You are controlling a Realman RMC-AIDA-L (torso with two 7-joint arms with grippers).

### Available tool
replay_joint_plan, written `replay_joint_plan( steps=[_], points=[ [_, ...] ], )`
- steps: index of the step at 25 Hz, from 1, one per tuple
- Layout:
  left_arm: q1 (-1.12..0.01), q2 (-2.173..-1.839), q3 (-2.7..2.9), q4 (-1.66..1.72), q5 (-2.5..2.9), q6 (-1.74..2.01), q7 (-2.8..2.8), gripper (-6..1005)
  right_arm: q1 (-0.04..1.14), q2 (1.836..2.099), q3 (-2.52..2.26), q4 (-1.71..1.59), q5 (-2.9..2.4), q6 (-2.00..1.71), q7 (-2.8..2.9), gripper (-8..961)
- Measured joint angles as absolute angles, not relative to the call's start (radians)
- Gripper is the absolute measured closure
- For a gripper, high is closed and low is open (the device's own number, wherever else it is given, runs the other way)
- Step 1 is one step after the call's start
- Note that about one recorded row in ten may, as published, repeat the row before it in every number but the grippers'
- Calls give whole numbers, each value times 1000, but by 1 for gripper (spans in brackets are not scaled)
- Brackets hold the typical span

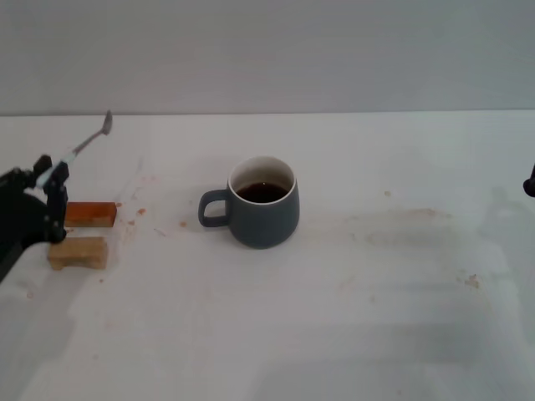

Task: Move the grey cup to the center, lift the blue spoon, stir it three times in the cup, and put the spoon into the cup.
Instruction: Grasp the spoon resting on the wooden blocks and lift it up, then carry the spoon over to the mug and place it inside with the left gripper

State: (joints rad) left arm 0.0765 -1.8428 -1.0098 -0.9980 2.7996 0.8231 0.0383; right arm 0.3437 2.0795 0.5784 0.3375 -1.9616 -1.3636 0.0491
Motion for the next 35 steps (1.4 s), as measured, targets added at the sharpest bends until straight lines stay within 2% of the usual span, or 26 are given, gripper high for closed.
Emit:
replay_joint_plan(
  steps=[4,5,6,15,20,24,31,35],
  points=[
    [119,-1823,-1076,-1178,2880,666,0,853,345,2080,583,335,-1961,-1364,49,954],
    [125,-1803,-1084,-1254,2886,589,-16,853,348,2080,589,325,-1959,-1364,49,954],
    [125,-1803,-1084,-1254,2886,589,-16,853,348,2080,589,325,-1959,-1364,49,954],
    [123,-1693,-1081,-1515,2888,331,-118,853,347,2078,655,267,-1951,-1363,48,954],
    [126,-1677,-1094,-1646,2888,127,-103,853,343,2080,658,255,-1951,-1358,48,954],
    [122,-1682,-1108,-1725,2888,-7,-62,853,343,2080,658,254,-1951,-1354,47,954],
    [116,-1742,-1158,-1889,2885,-283,121,853,345,2082,658,255,-1951,-1353,47,954],
    [117,-1792,-1195,-1959,2876,-393,225,853,339,2082,658,255,-1951,-1352,47,954]
  ],
)
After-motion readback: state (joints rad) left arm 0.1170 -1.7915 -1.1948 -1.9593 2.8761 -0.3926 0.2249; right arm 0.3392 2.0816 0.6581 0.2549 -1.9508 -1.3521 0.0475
